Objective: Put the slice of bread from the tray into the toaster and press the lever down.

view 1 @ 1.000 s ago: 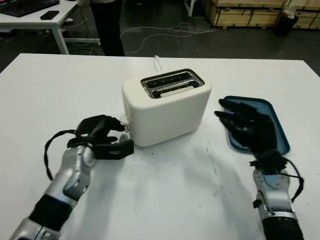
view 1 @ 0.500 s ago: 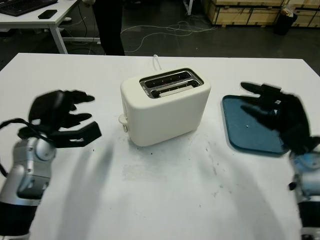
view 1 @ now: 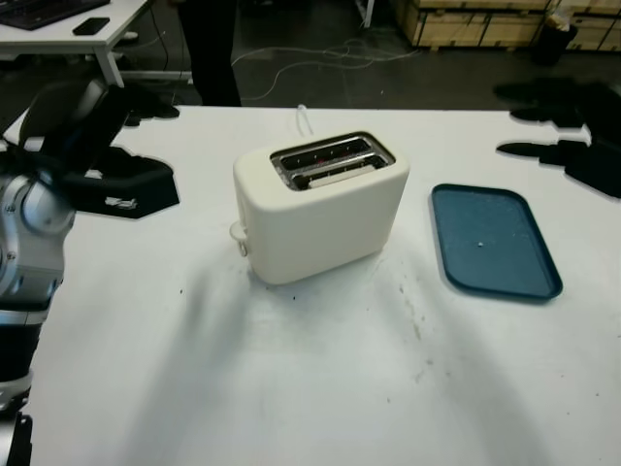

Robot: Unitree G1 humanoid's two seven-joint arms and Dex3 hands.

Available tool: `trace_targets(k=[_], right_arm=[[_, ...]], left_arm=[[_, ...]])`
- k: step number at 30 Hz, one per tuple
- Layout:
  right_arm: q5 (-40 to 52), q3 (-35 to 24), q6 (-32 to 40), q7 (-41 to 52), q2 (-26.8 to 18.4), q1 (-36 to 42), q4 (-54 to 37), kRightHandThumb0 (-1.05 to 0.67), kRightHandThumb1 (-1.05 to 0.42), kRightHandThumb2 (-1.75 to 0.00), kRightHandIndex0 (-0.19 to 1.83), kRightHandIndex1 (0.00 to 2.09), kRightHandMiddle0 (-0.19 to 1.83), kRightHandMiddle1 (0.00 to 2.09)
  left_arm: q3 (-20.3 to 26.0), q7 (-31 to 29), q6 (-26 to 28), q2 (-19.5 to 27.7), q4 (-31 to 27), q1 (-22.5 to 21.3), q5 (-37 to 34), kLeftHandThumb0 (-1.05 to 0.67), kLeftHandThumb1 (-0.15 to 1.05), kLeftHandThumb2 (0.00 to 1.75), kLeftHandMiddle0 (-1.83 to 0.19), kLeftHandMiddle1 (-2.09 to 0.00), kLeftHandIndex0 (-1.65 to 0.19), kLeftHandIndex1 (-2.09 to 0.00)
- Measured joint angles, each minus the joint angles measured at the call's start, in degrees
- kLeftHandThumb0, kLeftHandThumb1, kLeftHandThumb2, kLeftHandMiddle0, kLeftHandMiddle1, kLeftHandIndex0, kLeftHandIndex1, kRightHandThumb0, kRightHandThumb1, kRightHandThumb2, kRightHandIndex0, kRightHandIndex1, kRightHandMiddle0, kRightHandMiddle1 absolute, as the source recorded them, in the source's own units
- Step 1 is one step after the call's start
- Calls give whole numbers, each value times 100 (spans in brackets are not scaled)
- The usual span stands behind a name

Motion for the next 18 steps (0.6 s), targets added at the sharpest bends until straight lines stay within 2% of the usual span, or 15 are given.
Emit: trace_targets(k=[3, 9, 16, 18], right_arm=[[-169, 238, -38, 83, -26, -191, 187, -55, -78, -1, 73, 1, 68, 1], [-359, 579, -257, 97, -4, -311, 398, -60, -82, -1, 69, 0, 64, 0], [-509, 815, -583, 91, 28, -311, 406, -54, -80, 0, 72, 1, 65, 0], [-511, 825, -584, 91, 33, -312, 353, -51, -79, 0, 71, 0, 64, 0]], left_arm=[[-39, 55, -132, -1, 159, -130, 20, -84, 75, 1, -85, -47, -93, -4], [-123, 54, -197, -20, 210, -157, 23, -70, 69, 0, -80, -56, -92, -3], [-202, 42, -110, -22, 250, -92, 151, -64, 69, 0, -77, -62, -90, -1], [-216, -2, -48, -22, 252, -78, 167, -63, 69, 0, -73, -73, -90, -1]])
